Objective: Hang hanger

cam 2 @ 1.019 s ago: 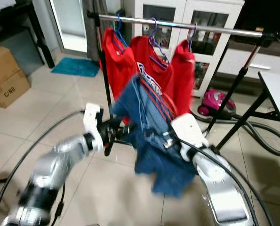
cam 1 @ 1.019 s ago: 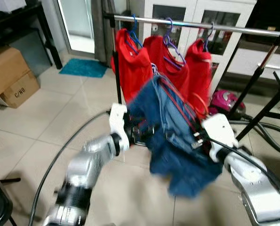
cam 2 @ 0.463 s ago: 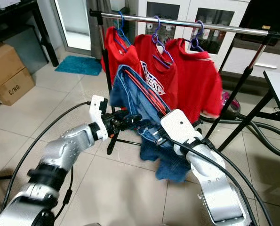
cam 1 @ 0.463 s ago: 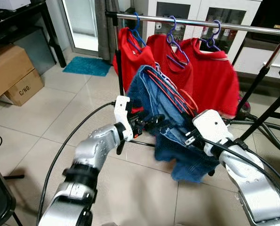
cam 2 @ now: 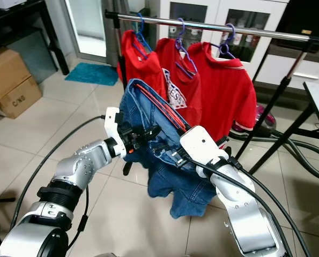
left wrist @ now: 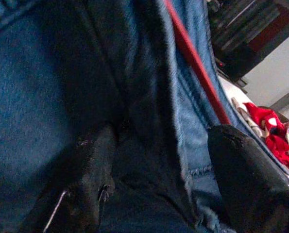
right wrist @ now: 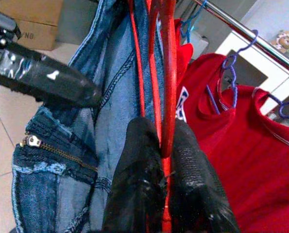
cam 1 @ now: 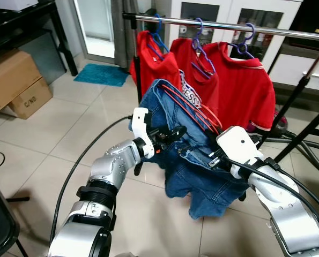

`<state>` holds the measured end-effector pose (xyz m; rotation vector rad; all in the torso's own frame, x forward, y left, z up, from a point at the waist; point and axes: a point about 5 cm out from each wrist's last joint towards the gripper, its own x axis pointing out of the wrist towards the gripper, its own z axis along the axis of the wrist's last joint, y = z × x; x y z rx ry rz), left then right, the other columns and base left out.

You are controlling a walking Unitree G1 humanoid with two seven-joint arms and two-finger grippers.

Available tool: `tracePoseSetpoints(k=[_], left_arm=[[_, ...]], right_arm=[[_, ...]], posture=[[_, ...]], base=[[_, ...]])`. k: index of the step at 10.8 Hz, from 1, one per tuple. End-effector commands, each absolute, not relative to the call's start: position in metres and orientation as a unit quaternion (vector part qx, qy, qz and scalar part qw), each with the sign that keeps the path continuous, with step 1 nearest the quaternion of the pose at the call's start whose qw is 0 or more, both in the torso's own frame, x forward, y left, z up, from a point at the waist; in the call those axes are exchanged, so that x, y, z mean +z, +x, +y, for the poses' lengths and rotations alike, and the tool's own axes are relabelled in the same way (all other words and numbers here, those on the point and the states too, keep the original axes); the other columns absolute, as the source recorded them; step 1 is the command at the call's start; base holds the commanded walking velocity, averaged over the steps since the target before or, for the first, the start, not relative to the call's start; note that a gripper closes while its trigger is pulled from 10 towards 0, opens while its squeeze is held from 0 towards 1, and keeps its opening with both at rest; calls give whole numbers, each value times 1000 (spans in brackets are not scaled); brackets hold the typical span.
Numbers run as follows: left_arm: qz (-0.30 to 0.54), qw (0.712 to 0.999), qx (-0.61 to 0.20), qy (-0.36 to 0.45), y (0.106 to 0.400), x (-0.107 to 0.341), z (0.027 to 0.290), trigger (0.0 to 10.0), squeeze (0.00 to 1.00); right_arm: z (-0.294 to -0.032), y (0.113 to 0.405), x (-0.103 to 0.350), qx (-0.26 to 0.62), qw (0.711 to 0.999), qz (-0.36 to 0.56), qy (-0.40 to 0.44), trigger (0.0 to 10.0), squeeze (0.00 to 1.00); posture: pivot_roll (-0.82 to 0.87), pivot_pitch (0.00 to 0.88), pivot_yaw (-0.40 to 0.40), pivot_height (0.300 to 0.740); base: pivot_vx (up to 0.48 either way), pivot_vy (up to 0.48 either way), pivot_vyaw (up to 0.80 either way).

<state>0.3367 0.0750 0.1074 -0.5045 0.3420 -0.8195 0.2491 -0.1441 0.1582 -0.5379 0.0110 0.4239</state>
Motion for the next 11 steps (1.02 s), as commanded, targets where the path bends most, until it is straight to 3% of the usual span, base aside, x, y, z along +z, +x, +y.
tracePoseSetpoints(k=[1,7,11], left_arm=[[174,872,-392,-234,339,108,72,0,0],[223,894,-319,-220,346,92,86,0,0],[199,902,-334,-186,344,104,81,0,0]], right_arm=[[-140,250,170,210,939,-21,-271,10000,0],[-135,248,171,223,936,-23,-273,10000,0],[-138,247,163,230,930,6,-286,10000,0]], posture=[[-79,0,40,740],[-81,0,48,740],[-82,0,53,740]], base=[[0,0,0],[0,0,0],[0,0,0]])
